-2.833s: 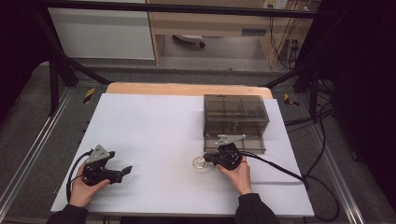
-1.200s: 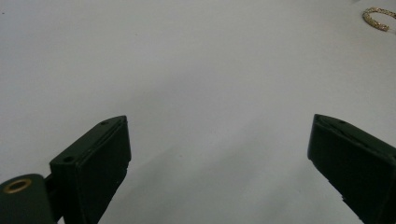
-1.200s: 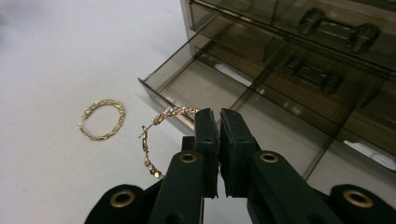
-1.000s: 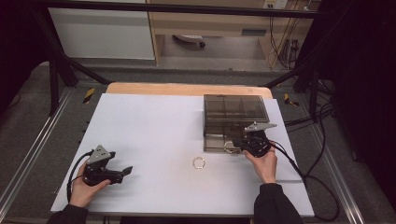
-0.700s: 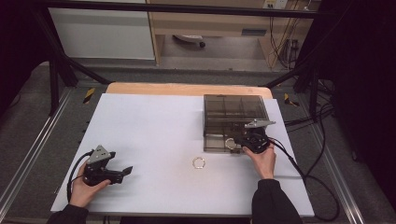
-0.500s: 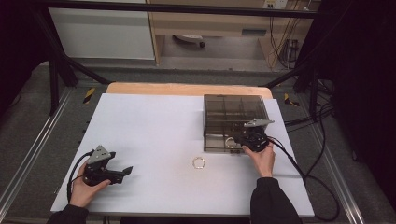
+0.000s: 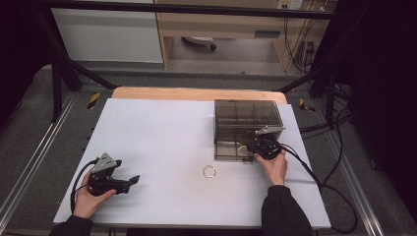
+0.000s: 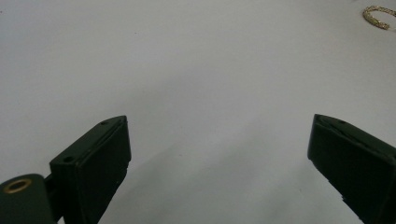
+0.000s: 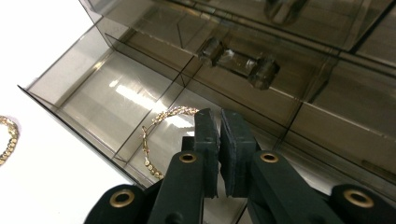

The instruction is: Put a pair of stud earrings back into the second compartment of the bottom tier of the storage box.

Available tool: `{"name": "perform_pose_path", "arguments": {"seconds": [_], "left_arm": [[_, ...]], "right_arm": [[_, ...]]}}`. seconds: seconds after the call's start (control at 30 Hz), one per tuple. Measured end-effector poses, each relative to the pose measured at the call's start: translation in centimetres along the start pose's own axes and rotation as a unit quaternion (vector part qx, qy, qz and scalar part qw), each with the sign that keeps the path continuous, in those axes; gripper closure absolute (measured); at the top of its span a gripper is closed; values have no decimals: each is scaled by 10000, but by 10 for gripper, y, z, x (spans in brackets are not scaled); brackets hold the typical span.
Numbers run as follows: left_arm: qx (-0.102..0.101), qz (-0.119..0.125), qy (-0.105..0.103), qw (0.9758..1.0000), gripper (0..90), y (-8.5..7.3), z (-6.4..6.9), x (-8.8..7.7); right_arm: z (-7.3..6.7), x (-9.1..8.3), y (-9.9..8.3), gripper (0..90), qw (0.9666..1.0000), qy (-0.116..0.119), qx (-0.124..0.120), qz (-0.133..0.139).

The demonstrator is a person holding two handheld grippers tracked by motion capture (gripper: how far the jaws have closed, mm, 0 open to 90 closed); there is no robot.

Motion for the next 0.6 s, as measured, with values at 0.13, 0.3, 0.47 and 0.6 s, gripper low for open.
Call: {"name": "perform_pose_path", "arguments": {"seconds": [0.13, 0.3, 0.47, 0.6], "left_arm": [[7, -5, -3, 10000, 57, 0, 0, 0], [3, -9, 3, 10000, 57, 0, 0, 0], [-2, -3, 0, 10000, 57, 0, 0, 0], [-1, -5, 7, 10000, 57, 0, 0, 0]], "right_arm": [[-1, 0, -1, 856, 10000, -3, -42, -8], [-2, -5, 1, 813, 9999, 12, -80, 101], [-7, -18, 1, 697, 9993, 101, -167, 323], [-11, -27, 0, 619, 9988, 153, -187, 429]]}}
Point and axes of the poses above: each handheld gripper's, and its own axes: x roughly forward along the jaws, y roughly out of its top, z roughly to its right, the point moved 6 cm from there along x, roughly forward along the jaws, and after that the axes turned 1 degree about z, right-handed, at the moved point
